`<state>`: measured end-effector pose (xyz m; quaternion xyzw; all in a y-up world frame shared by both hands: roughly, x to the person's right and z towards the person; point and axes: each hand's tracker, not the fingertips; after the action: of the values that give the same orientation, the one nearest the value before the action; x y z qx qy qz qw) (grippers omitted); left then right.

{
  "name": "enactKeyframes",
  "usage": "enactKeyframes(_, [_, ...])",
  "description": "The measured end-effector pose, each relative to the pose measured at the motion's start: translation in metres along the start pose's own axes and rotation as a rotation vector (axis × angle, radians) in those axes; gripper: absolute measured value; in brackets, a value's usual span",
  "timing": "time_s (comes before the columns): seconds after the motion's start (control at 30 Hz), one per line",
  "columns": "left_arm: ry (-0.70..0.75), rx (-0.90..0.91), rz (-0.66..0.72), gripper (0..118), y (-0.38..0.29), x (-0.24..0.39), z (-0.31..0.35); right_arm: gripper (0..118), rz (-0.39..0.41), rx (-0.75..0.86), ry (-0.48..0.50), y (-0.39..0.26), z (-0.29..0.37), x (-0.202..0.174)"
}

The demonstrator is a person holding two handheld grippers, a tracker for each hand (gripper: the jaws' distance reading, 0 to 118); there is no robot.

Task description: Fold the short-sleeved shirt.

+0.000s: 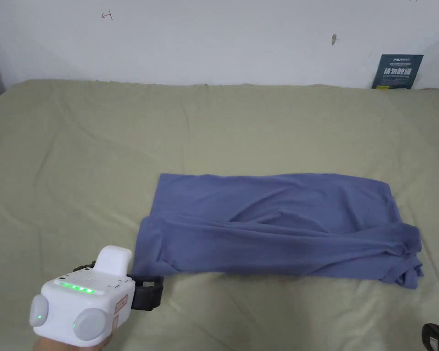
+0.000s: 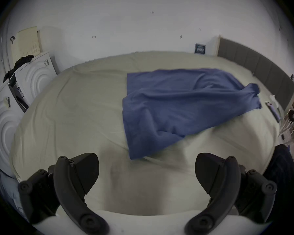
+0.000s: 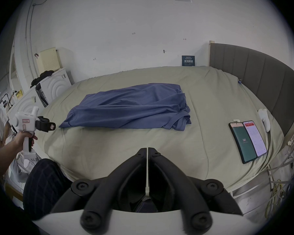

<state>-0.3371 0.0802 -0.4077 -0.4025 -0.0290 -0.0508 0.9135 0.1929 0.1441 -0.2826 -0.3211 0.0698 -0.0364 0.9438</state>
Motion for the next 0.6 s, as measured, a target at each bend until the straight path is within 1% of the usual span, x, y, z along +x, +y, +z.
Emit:
enactKeyframes(0.13, [0.025, -0.025, 0.001, 113, 0.008, -0.001, -0.035, 3, -0.005, -0.017, -0.013, 0.009, -0.005, -0.001])
enactKeyframes(0.17, [0.024, -0.025, 0.008, 113, 0.009, -0.001, -0.041, 3, -0.007, -0.022, -0.015, 0.008, -0.010, 0.005])
enactKeyframes(0.23, [0.026, -0.029, 0.030, 111, 0.013, 0.000, -0.051, 3, -0.012, -0.025, -0.023, 0.011, -0.013, 0.006])
enactKeyframes(0.27, [0.023, -0.035, 0.036, 105, 0.014, 0.001, -0.055, 3, -0.017, -0.027, -0.024, 0.012, -0.014, 0.007])
enactKeyframes(0.3, [0.013, -0.042, 0.044, 83, 0.015, 0.002, -0.058, 3, -0.023, -0.029, -0.023, 0.009, -0.020, 0.014])
enactKeyframes(0.33, [0.017, -0.046, 0.038, 62, 0.016, 0.004, -0.059, 3, -0.024, -0.029, -0.027, 0.010, -0.021, 0.014])
enactKeyframes(0.37, [0.030, -0.037, 0.018, 46, 0.019, 0.011, -0.047, 3, -0.024, -0.031, -0.029, 0.011, -0.023, 0.015])
enactKeyframes(0.4, [-0.001, -0.024, 0.011, 31, 0.018, 0.013, -0.045, 3, -0.024, -0.033, -0.028, 0.012, -0.024, 0.015])
enactKeyframes(0.43, [-0.028, -0.017, 0.021, 31, 0.018, 0.016, -0.044, 3, -0.022, -0.033, -0.029, 0.015, -0.022, 0.009])
enactKeyframes(0.47, [-0.056, -0.028, 0.036, 26, 0.019, 0.019, -0.043, 3, -0.020, -0.032, -0.028, 0.016, -0.022, 0.008])
enactKeyframes(0.5, [-0.115, -0.053, 0.051, 13, 0.022, 0.012, -0.046, 3, -0.017, -0.034, -0.027, 0.017, -0.023, 0.007])
enactKeyframes(0.53, [-0.110, -0.054, 0.055, 5, 0.023, 0.013, -0.045, 3, -0.014, -0.038, -0.026, 0.018, -0.025, 0.007])
enactKeyframes(0.6, [-0.083, -0.045, 0.034, 5, 0.026, 0.010, -0.044, 3, -0.010, -0.044, -0.032, 0.019, -0.029, 0.009])
